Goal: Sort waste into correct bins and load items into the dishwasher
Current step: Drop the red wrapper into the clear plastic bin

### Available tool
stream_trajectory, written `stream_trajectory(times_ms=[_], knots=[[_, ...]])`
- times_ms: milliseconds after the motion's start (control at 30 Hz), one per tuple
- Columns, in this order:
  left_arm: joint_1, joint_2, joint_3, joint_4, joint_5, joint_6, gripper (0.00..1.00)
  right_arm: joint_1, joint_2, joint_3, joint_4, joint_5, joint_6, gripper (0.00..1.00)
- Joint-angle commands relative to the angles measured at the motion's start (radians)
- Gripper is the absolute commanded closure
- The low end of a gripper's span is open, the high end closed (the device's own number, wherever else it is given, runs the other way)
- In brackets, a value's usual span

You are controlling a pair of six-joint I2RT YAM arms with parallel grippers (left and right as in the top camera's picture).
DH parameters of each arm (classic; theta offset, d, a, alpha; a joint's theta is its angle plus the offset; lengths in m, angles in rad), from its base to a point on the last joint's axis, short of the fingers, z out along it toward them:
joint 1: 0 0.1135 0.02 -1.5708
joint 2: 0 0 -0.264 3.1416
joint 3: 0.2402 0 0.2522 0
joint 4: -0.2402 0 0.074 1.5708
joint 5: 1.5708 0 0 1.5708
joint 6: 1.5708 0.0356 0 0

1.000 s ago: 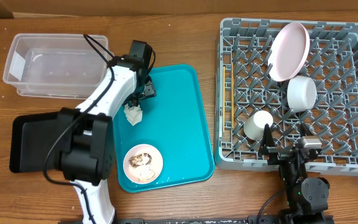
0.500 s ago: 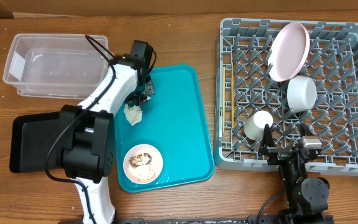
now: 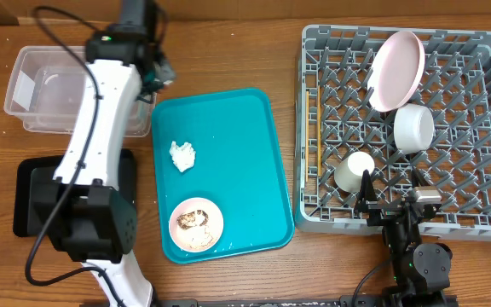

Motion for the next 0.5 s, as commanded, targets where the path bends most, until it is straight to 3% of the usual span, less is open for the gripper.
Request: stream_trajectory(times_ms=[0,67,100,133,167,267,367,467], knots=[[0.094,0.021,0.003,0.053,-0.016,-0.098,0.93,-0.005,-0.012,-0.011,0.006,-0.008,-0.003,0.00],[0.140,0.023,0.003,0.094,0.052,-0.103,0.72,-0.005,-0.012,-0.011,0.006,-0.008,-0.003,0.00],[0.171,0.023,0.003,0.112,0.141,-0.093,0.42,-0.005,-0.012,-0.011,0.006,-0.008,-0.003,0.00],[0.187,0.022,0.007,0.112,0.208,-0.071,0.39,-0.005,-0.012,-0.011,0.006,-0.008,-0.003,0.00],[0.199,0.022,0.013,0.106,0.265,-0.040,0.38,-0.005,-0.012,-0.011,0.006,-0.008,-0.003,0.00],[0.211,0.020,0.041,0.032,0.378,0.021,0.51,-0.005,-0.012,-0.011,0.006,-0.008,-0.003,0.00],[0.190,0.009,0.064,-0.068,0.373,0.087,0.59,-0.005,-0.012,-0.011,0.006,-0.008,-0.003,0.00],[0.137,-0.011,0.064,-0.172,0.311,0.121,0.61,-0.005,-0.012,-0.011,0.006,-0.008,-0.003,0.00]])
